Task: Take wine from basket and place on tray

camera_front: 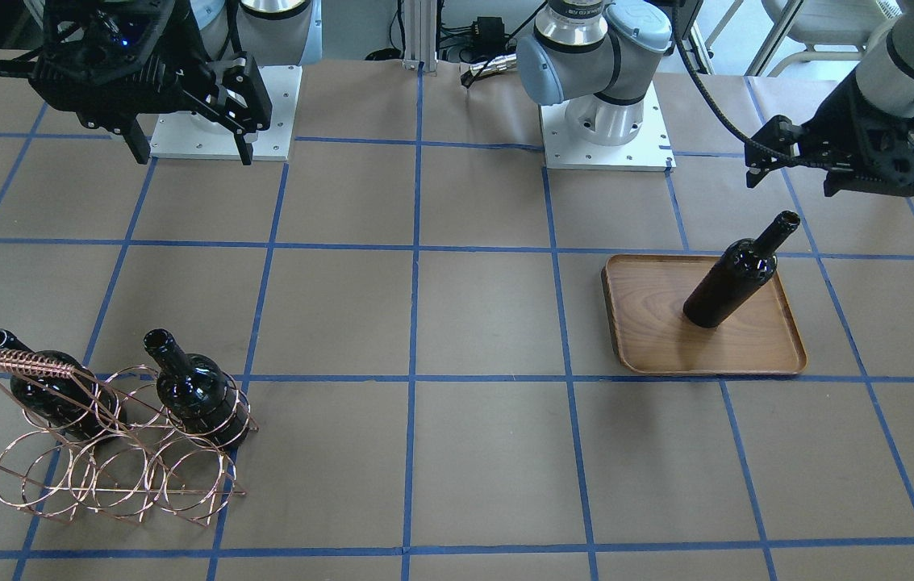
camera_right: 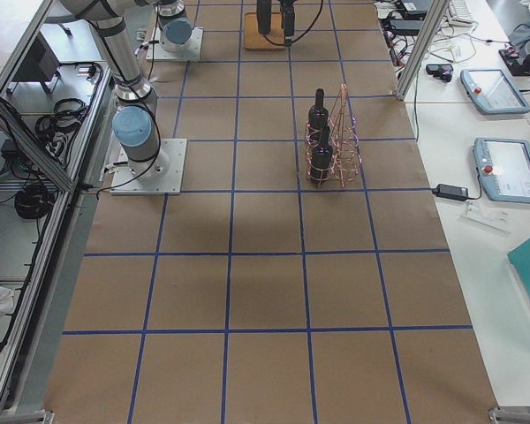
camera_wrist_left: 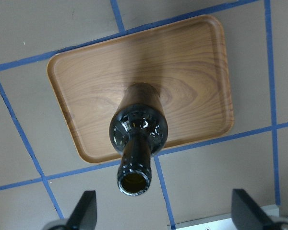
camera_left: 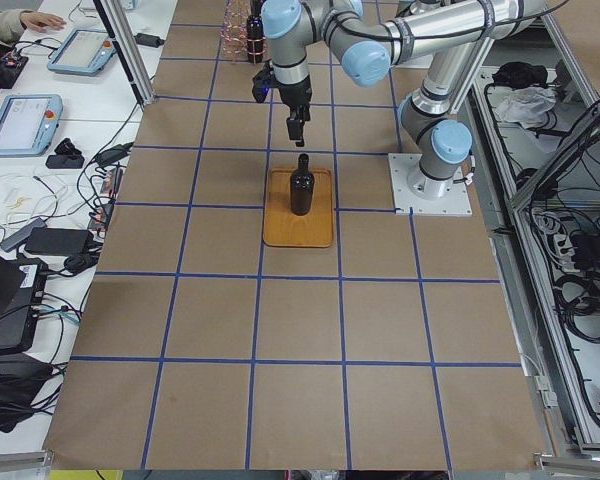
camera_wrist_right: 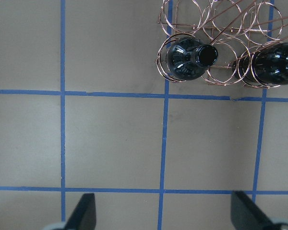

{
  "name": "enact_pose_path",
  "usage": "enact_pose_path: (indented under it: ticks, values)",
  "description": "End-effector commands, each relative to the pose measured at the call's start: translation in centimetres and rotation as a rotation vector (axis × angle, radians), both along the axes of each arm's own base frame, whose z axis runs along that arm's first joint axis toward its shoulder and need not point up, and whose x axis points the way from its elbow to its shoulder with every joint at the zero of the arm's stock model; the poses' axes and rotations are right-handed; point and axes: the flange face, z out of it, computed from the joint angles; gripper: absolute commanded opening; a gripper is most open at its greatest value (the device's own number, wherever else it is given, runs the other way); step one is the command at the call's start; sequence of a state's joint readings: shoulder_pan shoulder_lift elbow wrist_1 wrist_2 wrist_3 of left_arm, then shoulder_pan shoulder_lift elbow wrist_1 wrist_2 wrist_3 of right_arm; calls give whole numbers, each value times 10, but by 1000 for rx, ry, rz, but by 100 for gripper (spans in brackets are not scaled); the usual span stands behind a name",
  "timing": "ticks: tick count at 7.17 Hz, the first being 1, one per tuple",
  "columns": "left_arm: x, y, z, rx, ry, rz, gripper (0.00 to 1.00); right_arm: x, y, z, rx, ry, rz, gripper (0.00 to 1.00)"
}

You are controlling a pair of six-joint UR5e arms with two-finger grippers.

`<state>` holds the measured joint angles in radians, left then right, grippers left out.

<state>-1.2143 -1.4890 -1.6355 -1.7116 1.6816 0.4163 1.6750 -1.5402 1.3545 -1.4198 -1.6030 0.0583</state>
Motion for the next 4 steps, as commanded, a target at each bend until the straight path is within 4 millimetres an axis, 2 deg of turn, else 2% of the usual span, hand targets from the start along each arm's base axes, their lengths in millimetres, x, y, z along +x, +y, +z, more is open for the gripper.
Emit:
enact_pose_path:
  ticks: [1, 3, 4]
  values:
    - [-63, 14, 31, -72, -43, 143, 100, 0, 0, -1, 1, 0, 0, 100]
    - [-115, 20, 35, -103, 52, 93, 100, 0, 0, 0, 0, 0, 0, 100]
    - [-124, 21, 35, -102, 55, 74, 100, 0, 0, -1, 1, 0, 0, 100]
